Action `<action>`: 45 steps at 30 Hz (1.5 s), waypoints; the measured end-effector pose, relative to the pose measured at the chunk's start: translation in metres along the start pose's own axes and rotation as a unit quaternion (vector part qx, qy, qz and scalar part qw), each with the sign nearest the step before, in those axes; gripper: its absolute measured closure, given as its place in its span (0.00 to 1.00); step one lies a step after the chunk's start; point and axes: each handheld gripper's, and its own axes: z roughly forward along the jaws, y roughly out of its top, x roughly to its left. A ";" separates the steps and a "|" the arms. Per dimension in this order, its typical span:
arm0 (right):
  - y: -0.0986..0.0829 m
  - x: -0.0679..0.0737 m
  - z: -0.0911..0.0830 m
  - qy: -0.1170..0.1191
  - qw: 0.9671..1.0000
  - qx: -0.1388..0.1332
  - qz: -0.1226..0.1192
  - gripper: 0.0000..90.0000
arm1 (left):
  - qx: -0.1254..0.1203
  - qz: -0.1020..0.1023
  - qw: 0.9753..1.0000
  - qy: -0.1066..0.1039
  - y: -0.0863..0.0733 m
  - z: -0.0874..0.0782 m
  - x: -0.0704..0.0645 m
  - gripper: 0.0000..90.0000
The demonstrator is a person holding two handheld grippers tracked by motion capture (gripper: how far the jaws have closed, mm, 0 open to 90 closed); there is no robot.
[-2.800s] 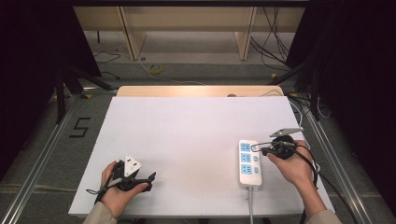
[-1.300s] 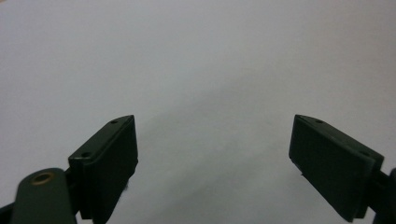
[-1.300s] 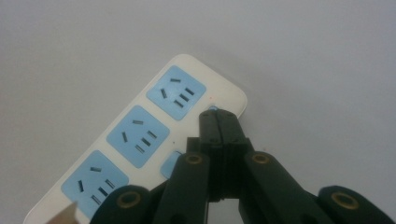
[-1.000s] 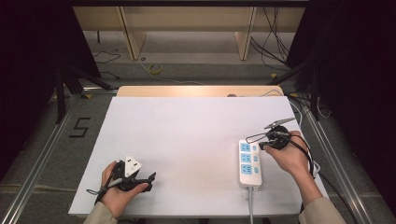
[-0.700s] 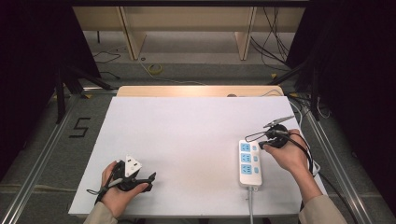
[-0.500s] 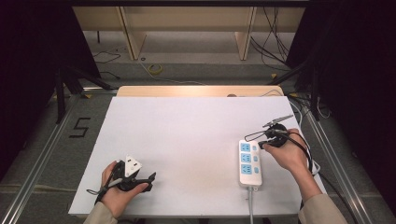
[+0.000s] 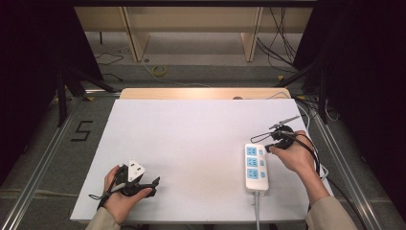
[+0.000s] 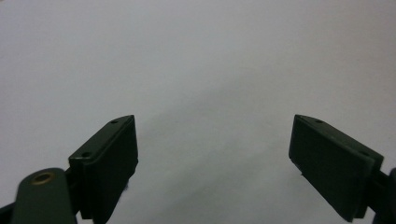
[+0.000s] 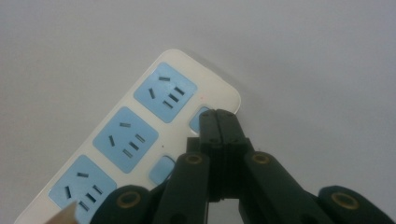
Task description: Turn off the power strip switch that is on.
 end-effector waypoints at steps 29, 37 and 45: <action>0.011 -0.004 0.007 0.001 1.000 0.021 0.005 1.00 | -0.001 0.000 1.000 0.000 0.000 0.000 0.000 0.17; 0.013 -0.004 0.008 0.001 1.000 0.026 0.007 1.00 | 0.000 0.000 1.000 0.000 0.000 0.000 0.000 0.17; 0.015 -0.003 0.010 0.001 0.999 0.031 0.007 1.00 | -0.001 0.000 1.000 0.000 0.000 0.000 0.000 0.17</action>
